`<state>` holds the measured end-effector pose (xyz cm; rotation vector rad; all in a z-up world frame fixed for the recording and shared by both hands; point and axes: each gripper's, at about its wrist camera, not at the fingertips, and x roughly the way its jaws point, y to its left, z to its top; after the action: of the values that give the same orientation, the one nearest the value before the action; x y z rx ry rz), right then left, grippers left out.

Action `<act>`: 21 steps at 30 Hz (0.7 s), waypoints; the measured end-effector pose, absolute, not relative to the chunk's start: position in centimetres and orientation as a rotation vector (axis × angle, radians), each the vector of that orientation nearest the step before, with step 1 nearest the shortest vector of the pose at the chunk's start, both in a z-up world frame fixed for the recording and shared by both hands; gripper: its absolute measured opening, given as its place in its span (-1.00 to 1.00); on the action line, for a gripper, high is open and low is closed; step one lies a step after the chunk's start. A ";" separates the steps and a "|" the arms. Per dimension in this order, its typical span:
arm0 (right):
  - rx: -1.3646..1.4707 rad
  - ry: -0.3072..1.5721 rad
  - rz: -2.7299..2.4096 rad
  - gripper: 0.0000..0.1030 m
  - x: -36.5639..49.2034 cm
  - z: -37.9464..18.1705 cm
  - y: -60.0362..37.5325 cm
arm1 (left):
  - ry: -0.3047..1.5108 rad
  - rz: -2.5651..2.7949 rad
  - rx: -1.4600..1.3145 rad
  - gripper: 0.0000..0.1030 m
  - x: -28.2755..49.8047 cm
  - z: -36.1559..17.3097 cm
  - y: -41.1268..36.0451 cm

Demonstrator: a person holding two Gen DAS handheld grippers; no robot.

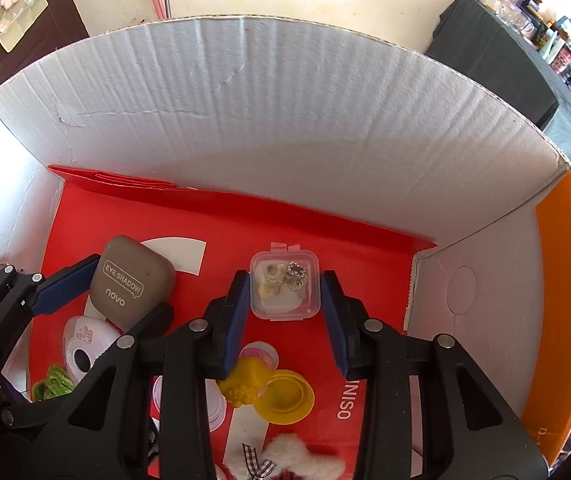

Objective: Organize objects
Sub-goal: 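Carry the eye shadow case into the box while the right tool carries the trinket box inside, then open both tools to release the case and the trinket box in the box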

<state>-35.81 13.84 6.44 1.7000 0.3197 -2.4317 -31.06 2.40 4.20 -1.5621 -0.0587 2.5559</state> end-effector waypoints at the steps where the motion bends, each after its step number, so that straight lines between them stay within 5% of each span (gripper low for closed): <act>1: 1.700 0.319 -2.431 -0.31 -35.8 6.5 13.9 | -0.053 2.558 -1.560 0.02 -31.1 4.2 2.4; 21: 1.583 0.299 -2.471 -0.16 -33.2 10.7 14.2 | -0.050 2.612 -1.455 0.22 -28.1 7.2 0.7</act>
<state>-33.21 14.23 10.71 1.5825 0.2995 -2.4711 -28.07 0.73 7.16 -1.4554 -0.0499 2.6117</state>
